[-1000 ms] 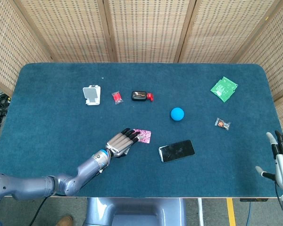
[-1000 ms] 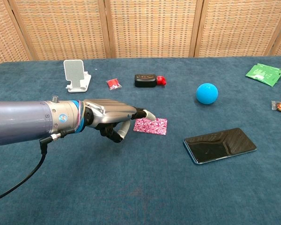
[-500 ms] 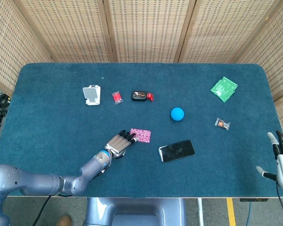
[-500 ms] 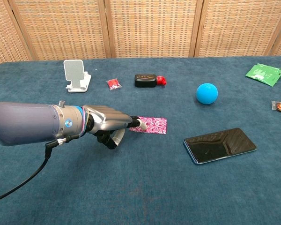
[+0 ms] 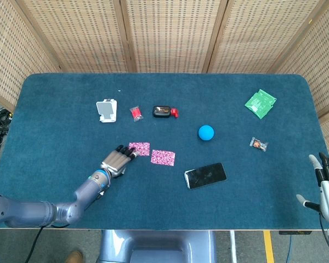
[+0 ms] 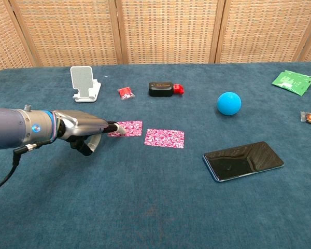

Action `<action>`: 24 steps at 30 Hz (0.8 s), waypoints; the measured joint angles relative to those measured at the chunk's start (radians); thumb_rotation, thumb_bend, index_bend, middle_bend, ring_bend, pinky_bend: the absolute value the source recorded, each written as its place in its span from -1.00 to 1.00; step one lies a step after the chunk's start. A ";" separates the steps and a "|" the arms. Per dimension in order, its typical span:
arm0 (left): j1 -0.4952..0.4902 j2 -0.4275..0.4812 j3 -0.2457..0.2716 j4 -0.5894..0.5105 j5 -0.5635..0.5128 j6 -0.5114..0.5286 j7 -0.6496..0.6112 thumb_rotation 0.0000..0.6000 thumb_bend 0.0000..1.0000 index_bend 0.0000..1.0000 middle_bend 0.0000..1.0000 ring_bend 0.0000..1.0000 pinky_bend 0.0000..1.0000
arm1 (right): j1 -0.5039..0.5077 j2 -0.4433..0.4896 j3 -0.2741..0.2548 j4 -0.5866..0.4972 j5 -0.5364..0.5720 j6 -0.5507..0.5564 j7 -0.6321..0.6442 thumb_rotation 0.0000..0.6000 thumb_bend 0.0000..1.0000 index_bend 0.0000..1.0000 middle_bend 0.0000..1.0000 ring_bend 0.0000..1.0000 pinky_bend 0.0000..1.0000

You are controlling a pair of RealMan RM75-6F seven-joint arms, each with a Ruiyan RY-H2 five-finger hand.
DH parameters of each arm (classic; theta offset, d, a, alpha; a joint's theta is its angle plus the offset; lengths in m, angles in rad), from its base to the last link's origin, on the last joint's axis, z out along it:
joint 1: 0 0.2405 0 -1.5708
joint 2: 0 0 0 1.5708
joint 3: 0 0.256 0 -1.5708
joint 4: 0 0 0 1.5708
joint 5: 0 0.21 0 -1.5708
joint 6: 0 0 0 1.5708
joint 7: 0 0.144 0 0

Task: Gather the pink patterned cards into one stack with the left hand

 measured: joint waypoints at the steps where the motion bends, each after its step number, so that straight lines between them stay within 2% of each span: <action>1: 0.009 0.008 0.005 0.007 0.006 -0.004 -0.013 1.00 1.00 -0.93 -1.00 -1.00 -1.00 | 0.000 0.000 -0.001 -0.001 -0.002 0.001 -0.001 1.00 -1.00 -1.00 -1.00 -1.00 -1.00; 8: 0.052 0.066 0.025 0.028 0.049 -0.017 -0.077 1.00 1.00 -0.94 -1.00 -1.00 -1.00 | -0.002 0.000 -0.006 -0.011 -0.017 0.010 -0.010 1.00 -1.00 -1.00 -1.00 -1.00 -1.00; 12: 0.074 0.101 0.015 0.021 0.082 -0.012 -0.128 1.00 1.00 -0.94 -1.00 -1.00 -1.00 | -0.003 -0.001 -0.010 -0.019 -0.028 0.016 -0.016 1.00 -1.00 -1.00 -1.00 -1.00 -1.00; 18: 0.113 0.145 -0.042 -0.035 0.253 0.014 -0.260 1.00 1.00 -0.93 -1.00 -1.00 -1.00 | -0.001 -0.003 -0.012 -0.022 -0.027 0.011 -0.023 1.00 -1.00 -1.00 -1.00 -1.00 -1.00; 22: 0.123 0.154 -0.101 -0.089 0.388 0.023 -0.352 1.00 1.00 -0.93 -1.00 -1.00 -1.00 | 0.002 -0.004 -0.010 -0.018 -0.022 0.005 -0.023 1.00 -1.00 -1.00 -1.00 -1.00 -1.00; 24: 0.115 0.139 -0.118 -0.096 0.403 0.014 -0.363 1.00 1.00 -0.93 -1.00 -1.00 -1.00 | 0.002 -0.004 -0.010 -0.017 -0.020 0.004 -0.020 1.00 -1.00 -1.00 -1.00 -1.00 -1.00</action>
